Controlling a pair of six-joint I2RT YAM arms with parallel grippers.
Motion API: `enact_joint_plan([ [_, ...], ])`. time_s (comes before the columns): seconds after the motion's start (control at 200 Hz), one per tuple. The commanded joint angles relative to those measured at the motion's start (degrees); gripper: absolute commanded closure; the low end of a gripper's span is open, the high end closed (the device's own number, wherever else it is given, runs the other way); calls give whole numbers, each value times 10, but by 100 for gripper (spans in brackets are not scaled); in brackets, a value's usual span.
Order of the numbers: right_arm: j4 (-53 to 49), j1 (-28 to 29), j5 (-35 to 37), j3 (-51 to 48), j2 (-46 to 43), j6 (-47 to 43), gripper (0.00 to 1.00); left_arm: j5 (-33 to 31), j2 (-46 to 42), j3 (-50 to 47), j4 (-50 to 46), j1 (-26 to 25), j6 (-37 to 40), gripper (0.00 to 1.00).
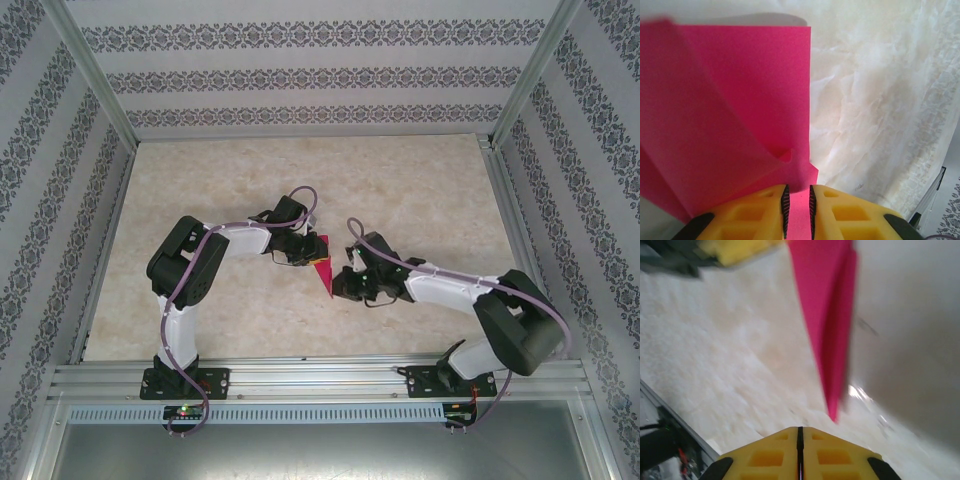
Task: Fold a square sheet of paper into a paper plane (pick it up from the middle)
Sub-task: Fold the wing for the fifth time at the center of the table.
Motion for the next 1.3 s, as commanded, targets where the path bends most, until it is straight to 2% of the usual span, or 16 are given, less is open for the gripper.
enact_joint_plan([
  [0.0,37,-1,-14,43,49,9,90,-59,44,-13,-63,-1,18,76],
  [0.235,50,-11,2,98,135,13,89,-53,44,-12,-61,-2,16,76],
  [0.684,75,-33,-36,-6,177,-8,95,-42,14,-12,-55,-2,20,74],
  [0.834,75,-32,-57,-23,174,-26,96,-22,-41,-15,-36,-3,18,69],
  [1.054,74,-18,-84,-29,171,-55,96,-44,-139,-26,-54,-3,35,65],
  [1.294,69,-8,-105,-30,167,-86,96,-83,-229,-82,-64,-3,38,64],
])
